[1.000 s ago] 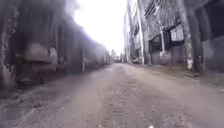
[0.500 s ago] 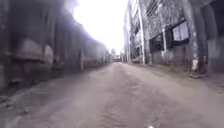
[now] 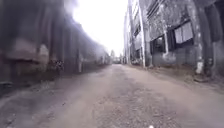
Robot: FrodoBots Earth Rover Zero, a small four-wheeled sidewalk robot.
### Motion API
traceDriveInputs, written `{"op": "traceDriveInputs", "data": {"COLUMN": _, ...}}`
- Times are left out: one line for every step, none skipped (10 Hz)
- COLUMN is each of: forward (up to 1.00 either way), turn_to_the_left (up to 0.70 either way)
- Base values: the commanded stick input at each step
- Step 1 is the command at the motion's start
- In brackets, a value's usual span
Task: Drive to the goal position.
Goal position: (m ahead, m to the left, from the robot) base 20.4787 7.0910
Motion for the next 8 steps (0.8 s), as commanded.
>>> {"op": "traceDriveInputs", "data": {"forward": 0.5, "turn_to_the_left": 0.0}}
{"op": "traceDriveInputs", "data": {"forward": 0.5, "turn_to_the_left": 0.0}}
{"op": "traceDriveInputs", "data": {"forward": 0.5, "turn_to_the_left": 0.0}}
{"op": "traceDriveInputs", "data": {"forward": 0.5, "turn_to_the_left": 0.0}}
{"op": "traceDriveInputs", "data": {"forward": 0.5, "turn_to_the_left": 0.0}}
{"op": "traceDriveInputs", "data": {"forward": 0.5, "turn_to_the_left": 0.0}}
{"op": "traceDriveInputs", "data": {"forward": 0.5, "turn_to_the_left": 0.0}}
{"op": "traceDriveInputs", "data": {"forward": 0.5, "turn_to_the_left": 0.0}}
